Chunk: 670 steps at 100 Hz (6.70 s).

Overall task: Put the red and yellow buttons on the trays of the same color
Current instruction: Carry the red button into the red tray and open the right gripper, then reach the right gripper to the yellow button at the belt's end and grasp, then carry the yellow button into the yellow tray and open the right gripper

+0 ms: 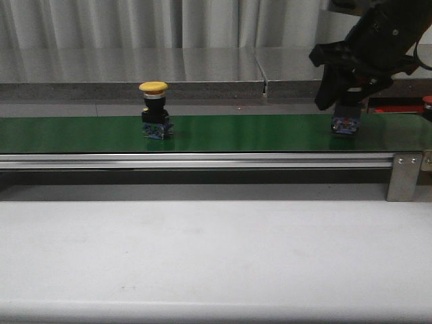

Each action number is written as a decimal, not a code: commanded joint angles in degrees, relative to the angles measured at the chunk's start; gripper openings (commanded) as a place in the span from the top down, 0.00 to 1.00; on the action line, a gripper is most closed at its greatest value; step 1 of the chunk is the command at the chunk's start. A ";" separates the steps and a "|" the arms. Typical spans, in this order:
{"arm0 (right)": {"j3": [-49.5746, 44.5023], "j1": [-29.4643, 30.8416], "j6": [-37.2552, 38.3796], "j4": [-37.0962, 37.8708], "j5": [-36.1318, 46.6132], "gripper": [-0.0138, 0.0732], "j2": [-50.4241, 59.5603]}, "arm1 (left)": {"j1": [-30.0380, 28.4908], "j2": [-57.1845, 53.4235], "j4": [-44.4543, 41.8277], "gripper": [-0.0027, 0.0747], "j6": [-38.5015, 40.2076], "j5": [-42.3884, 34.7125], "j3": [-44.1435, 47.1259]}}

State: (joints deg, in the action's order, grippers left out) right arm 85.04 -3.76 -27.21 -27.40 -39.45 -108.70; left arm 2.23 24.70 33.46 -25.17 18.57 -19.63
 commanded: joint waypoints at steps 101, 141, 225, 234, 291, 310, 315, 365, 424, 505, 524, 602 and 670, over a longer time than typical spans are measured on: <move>40.88 28.19 2.11 0.29 -3.11 0.57 -18.65 | 0.49 0.16 1.22 0.99 -0.01 -3.90 -1.51; 42.24 28.19 2.11 -0.35 1.98 0.57 -25.87 | 0.49 0.16 1.22 0.99 -0.01 -3.90 -1.51; 47.58 29.07 2.18 -1.82 -2.82 0.16 -28.75 | 0.49 0.16 1.22 0.99 -0.01 -3.90 -1.51; 47.64 29.55 2.18 -1.81 -3.75 0.16 -27.14 | 0.49 0.16 1.22 0.99 -0.01 -3.90 -1.51; 44.73 29.42 2.70 -3.44 -17.73 0.16 -9.92 | 0.49 0.16 1.22 0.99 -0.01 -3.90 -1.51; 33.85 24.72 0.35 -2.58 -19.46 0.16 -0.86 | 0.49 0.16 1.22 0.99 -0.01 -3.90 -1.51; 29.70 23.19 -0.77 -2.47 -19.30 0.16 1.91 | 0.49 0.16 1.22 0.99 -0.01 -3.90 -1.51; -6.62 13.44 -8.65 -1.60 -7.65 0.16 18.08 | 0.49 0.16 1.22 0.99 -0.01 -3.90 -1.51; -10.89 7.65 -10.83 -2.01 3.65 0.16 13.59 | 0.49 0.16 1.22 0.99 -0.01 -3.90 -1.51; -3.15 8.18 -10.77 -2.55 3.15 0.64 6.97 | 0.49 0.16 1.22 0.99 -0.01 -3.90 -1.51; -3.15 11.81 -8.66 -2.55 1.06 0.64 12.41 | 0.49 0.16 1.22 0.99 -0.01 -3.90 -1.51; -21.58 42.37 1.35 -2.82 6.16 0.64 21.13 | 0.49 0.16 1.22 0.99 -0.01 -3.90 -1.51; -26.80 38.29 0.60 -2.82 16.14 0.64 11.54 | 0.49 0.16 1.22 0.99 -0.01 -3.90 -1.51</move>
State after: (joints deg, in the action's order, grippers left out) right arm 57.04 34.64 -25.91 -29.22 -25.95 -98.68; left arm 2.23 24.70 33.46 -25.17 18.57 -19.63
